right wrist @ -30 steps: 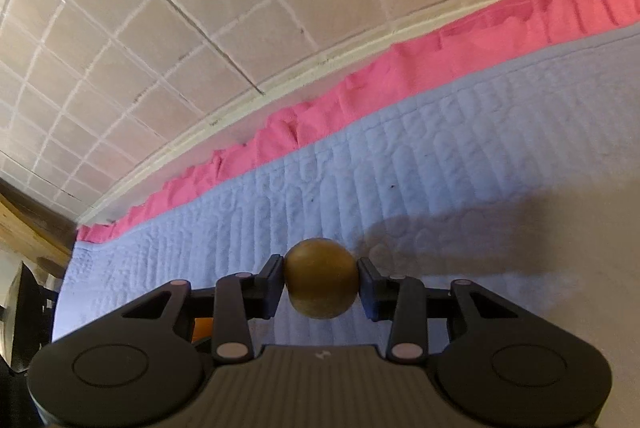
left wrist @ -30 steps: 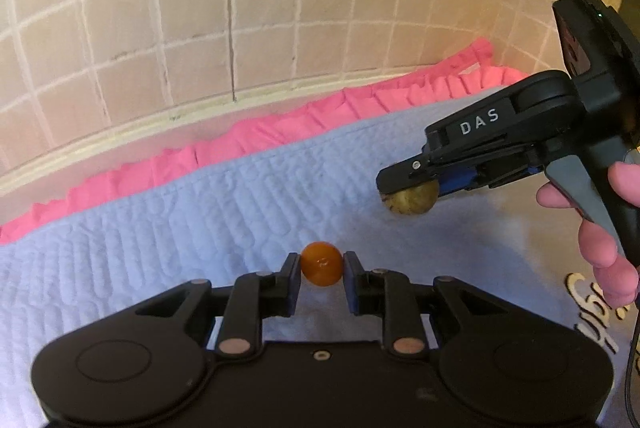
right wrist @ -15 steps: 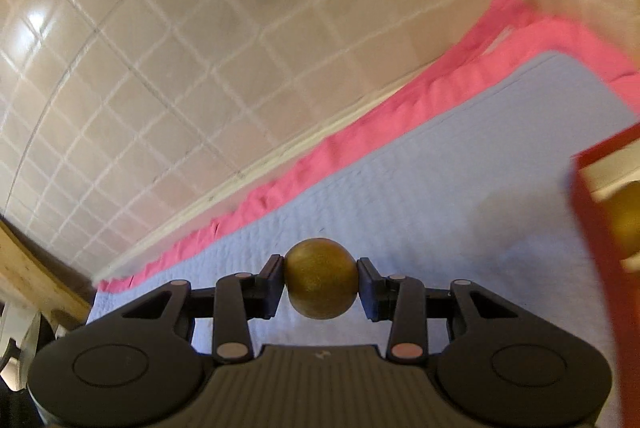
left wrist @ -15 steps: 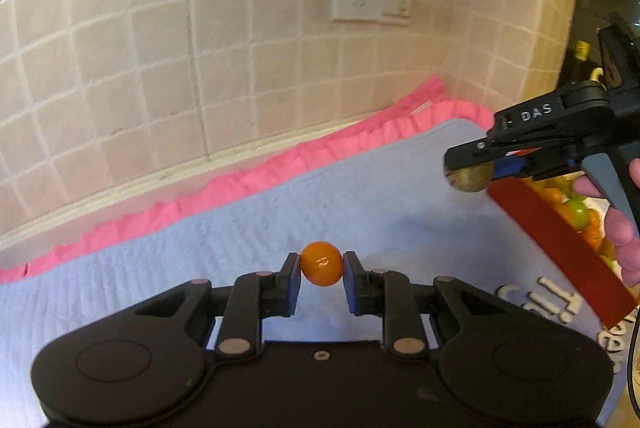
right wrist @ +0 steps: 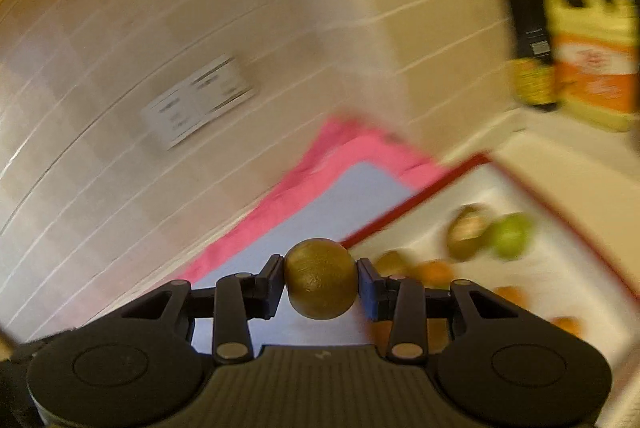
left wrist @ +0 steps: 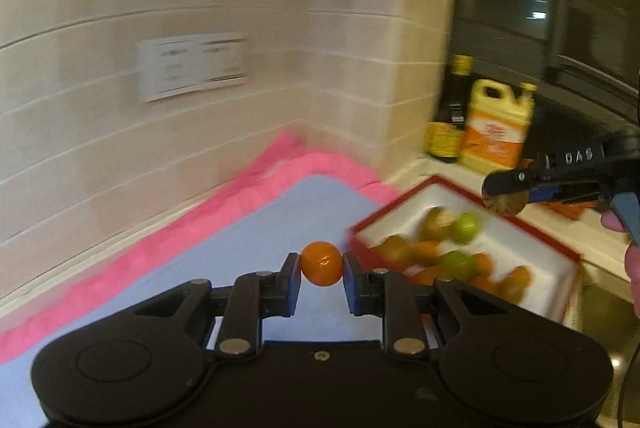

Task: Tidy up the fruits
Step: 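Carry the tangerine and kiwi into the red box and open both tools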

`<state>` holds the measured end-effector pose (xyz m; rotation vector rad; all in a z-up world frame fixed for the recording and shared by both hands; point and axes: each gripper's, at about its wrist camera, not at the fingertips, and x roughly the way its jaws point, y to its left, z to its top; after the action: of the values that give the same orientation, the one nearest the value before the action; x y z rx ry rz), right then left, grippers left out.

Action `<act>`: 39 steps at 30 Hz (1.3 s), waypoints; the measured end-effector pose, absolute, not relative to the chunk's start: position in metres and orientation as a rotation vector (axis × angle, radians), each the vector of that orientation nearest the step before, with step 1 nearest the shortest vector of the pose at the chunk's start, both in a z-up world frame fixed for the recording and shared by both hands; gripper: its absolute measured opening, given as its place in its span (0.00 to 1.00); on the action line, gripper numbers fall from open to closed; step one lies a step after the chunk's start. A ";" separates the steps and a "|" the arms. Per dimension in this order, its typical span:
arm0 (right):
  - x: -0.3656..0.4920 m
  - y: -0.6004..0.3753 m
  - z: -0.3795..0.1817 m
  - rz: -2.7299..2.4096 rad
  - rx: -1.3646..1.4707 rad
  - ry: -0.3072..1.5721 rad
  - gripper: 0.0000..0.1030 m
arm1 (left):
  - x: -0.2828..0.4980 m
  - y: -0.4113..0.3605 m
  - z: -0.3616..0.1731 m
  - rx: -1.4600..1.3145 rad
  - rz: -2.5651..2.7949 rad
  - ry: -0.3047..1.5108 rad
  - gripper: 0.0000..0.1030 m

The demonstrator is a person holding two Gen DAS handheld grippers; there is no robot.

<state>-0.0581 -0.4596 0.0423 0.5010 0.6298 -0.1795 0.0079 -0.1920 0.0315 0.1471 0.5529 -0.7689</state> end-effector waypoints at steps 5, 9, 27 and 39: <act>-0.104 -0.510 0.034 -0.334 0.460 0.673 0.40 | 0.008 -0.252 0.028 0.188 -0.920 0.539 0.26; -0.121 -0.533 0.013 -0.408 0.436 0.727 0.40 | 0.014 -0.295 0.010 0.215 -0.982 0.608 0.26; -0.102 -0.520 -0.044 -0.416 0.188 0.975 0.40 | 0.014 -0.382 -0.064 0.336 -1.102 0.854 0.26; -0.071 -0.513 -0.062 -0.325 0.075 1.157 0.40 | 0.019 -0.390 -0.076 0.356 -1.092 0.917 0.39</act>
<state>-0.0709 -0.5131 -0.0625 0.0748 1.1568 -0.3255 0.0193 -0.3904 -0.0763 0.3557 0.9172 -1.0918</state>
